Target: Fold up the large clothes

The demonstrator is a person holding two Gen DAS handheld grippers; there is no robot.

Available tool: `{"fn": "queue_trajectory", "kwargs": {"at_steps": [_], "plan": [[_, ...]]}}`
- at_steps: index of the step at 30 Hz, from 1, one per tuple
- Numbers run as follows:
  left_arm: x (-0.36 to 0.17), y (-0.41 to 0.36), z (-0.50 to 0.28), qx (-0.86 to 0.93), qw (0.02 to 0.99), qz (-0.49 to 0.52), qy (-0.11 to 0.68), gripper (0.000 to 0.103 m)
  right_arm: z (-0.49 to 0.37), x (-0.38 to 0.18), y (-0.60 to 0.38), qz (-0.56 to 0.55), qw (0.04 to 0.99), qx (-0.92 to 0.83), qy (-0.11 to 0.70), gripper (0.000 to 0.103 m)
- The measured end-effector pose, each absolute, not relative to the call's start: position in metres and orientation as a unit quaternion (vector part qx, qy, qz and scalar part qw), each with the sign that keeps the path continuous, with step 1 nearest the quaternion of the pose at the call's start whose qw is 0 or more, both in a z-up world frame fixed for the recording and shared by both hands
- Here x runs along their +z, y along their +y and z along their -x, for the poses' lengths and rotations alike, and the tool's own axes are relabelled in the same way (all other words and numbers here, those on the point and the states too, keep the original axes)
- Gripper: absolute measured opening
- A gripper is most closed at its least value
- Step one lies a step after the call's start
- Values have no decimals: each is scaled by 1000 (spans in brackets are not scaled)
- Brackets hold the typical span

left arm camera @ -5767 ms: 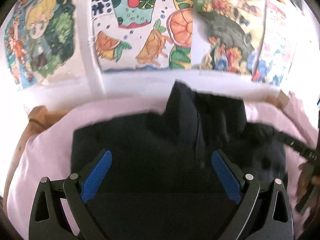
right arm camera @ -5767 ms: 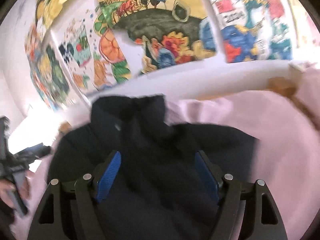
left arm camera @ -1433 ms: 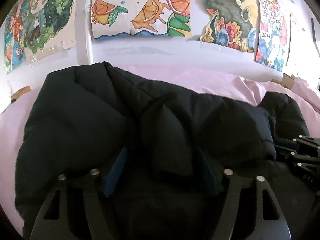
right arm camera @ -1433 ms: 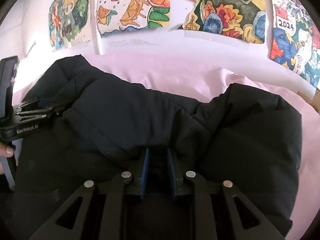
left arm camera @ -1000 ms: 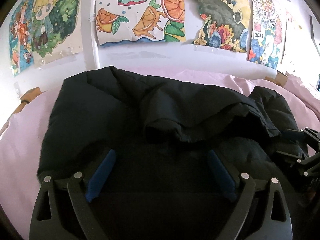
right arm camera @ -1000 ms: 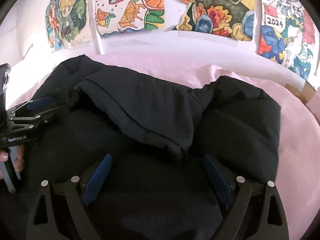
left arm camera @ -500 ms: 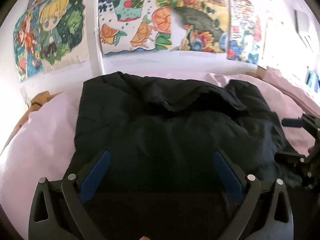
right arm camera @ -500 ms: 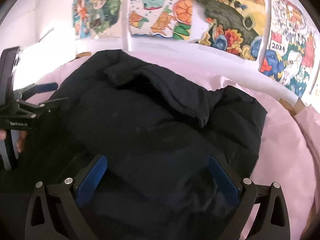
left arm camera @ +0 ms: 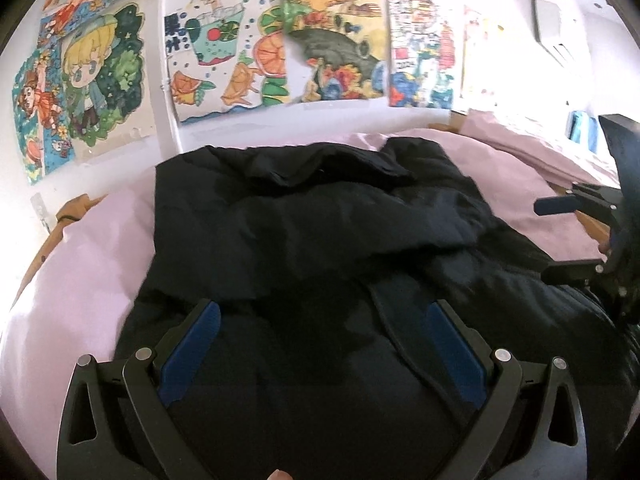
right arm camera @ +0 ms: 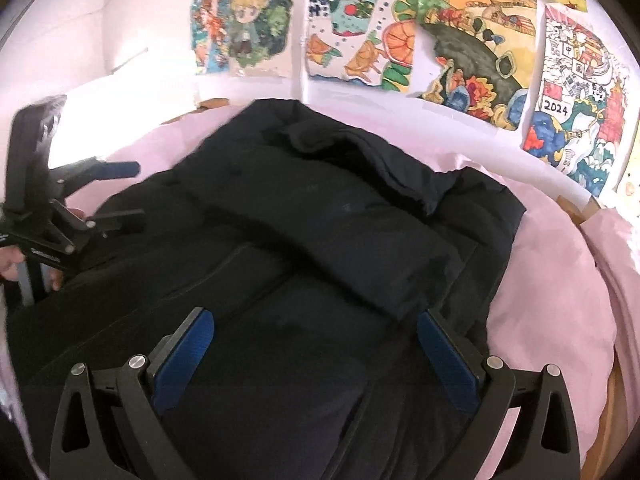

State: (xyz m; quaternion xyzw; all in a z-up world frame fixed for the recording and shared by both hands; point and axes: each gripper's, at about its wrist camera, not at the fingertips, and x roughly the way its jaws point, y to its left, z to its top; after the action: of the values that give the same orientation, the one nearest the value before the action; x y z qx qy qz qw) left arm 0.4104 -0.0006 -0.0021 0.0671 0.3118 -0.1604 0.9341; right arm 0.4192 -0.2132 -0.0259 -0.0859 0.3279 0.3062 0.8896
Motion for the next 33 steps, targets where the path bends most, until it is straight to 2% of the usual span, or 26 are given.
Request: {"fn": "queue_trajectory", "kwargs": {"at_steps": [9, 21, 33], "plan": [[3, -1, -367, -199, 928, -72, 306, 101, -362, -28, -214, 100, 876, 334, 333, 103], [-11, 15, -308, -270, 895, -122, 333, 101, -284, -46, -208, 198, 841, 410, 293, 103], [-33, 47, -264, -281, 878, -151, 356, 101, -263, -65, -219, 225, 821, 433, 297, 103]]}}
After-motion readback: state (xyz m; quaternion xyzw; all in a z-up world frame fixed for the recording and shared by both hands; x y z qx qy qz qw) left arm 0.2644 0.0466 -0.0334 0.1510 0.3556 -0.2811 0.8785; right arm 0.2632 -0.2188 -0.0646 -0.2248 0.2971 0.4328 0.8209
